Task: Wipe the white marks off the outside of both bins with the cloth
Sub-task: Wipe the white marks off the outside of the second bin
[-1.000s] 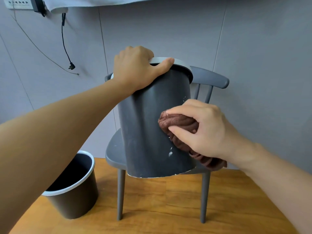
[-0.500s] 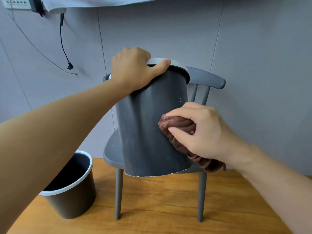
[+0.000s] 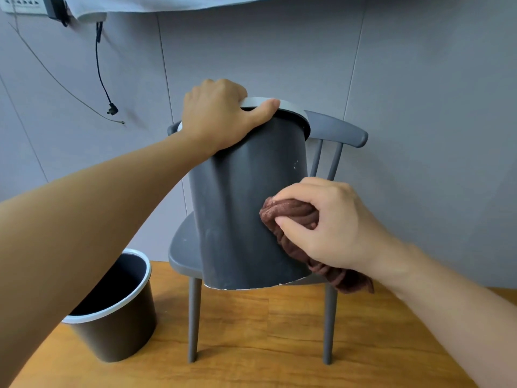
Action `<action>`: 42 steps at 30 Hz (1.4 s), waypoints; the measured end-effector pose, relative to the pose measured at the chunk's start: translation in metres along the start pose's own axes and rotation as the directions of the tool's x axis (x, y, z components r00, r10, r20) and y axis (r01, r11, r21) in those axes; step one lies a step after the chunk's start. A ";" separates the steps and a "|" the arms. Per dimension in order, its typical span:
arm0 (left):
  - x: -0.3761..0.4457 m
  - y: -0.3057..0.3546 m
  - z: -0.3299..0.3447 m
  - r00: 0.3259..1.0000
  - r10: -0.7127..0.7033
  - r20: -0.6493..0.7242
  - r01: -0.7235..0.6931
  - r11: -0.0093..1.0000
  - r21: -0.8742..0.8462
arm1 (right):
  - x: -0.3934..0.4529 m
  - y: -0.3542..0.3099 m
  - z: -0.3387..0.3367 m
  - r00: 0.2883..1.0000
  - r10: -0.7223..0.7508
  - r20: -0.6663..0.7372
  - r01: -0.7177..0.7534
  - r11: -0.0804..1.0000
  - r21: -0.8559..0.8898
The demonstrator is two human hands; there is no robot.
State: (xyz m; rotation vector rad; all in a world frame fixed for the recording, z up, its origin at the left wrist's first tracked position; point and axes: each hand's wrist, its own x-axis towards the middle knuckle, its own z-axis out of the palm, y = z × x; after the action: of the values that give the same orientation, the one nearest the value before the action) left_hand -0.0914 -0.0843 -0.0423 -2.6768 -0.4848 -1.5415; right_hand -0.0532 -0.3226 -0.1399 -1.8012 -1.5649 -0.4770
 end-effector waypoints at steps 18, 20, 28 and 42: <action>-0.002 -0.011 -0.003 0.998 -0.059 0.008 0.059 0.998 -0.017 | -0.053 0.003 0.019 0.983 -0.006 0.183 -0.028 0.983 0.182; -0.002 -0.010 -0.003 0.998 -0.057 0.011 0.057 0.998 -0.012 | -0.059 0.001 0.017 0.976 0.000 0.218 -0.040 0.983 0.178; 0.000 0.005 -0.003 0.999 -0.032 0.024 0.031 0.997 0.065 | -0.035 -0.034 0.023 0.999 0.028 0.043 -0.031 0.997 0.072; 0.003 0.021 0.003 0.999 -0.018 0.031 0.015 0.996 0.087 | -0.023 -0.050 0.033 0.998 0.019 0.067 -0.013 0.996 -0.089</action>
State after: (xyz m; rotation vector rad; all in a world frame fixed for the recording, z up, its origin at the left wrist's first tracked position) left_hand -0.0817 -0.1026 -0.0382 -2.6427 -0.5628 -1.4482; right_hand -0.1117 -0.3138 -0.1655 -1.9135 -1.5966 -0.4894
